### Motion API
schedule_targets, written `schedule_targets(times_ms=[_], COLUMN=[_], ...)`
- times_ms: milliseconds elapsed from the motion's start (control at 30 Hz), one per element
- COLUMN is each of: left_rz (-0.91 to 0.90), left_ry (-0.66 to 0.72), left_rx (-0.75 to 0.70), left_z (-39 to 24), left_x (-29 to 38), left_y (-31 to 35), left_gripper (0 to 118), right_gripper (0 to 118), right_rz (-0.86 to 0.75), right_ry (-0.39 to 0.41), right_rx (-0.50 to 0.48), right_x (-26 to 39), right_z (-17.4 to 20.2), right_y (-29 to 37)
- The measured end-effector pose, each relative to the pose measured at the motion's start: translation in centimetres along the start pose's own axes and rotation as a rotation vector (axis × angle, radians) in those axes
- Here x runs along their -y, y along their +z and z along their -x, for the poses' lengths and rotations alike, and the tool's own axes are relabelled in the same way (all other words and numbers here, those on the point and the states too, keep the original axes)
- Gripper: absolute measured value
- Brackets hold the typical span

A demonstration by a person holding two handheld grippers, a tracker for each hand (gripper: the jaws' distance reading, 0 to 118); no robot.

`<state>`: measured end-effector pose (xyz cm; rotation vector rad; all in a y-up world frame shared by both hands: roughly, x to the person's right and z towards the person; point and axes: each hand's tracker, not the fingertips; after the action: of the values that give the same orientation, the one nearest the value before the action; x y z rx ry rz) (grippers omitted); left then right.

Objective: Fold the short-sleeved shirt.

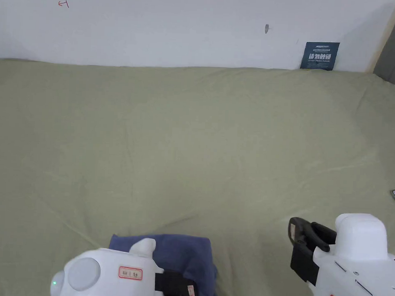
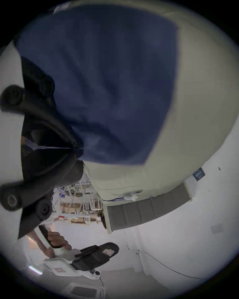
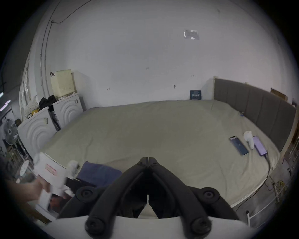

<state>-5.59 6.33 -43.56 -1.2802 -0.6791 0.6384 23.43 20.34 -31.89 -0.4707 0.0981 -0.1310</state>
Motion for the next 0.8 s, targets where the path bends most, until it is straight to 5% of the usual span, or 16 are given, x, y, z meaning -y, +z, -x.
schedule_targets(times_ms=[300,433,667,800], left_rz=[-0.013,-0.101,-0.196,-0.201], left_ry=[-0.061,-0.11,-0.073,-0.031], left_rx=[0.042,0.01,-0.051,-0.066], left_z=[-0.4,-0.1,4.6,7.1], left_x=[-0.9,-2.3,-4.3,-4.8], left_y=[0.3,5.5,12.6,14.6], left_gripper=[0,0,0,1], right_gripper=[2,2,2,2], right_rz=[0.209,0.333,0.657,0.748], right_ry=[-0.082,-0.206,-0.555,-0.658], right_rx=[-0.206,-0.387,-0.76,-0.846], right_x=[1.0,2.1,9.4,13.0], right_z=[0.7,0.6,0.6,-1.7], right_y=[-4.5,-8.5,-19.7,-24.9])
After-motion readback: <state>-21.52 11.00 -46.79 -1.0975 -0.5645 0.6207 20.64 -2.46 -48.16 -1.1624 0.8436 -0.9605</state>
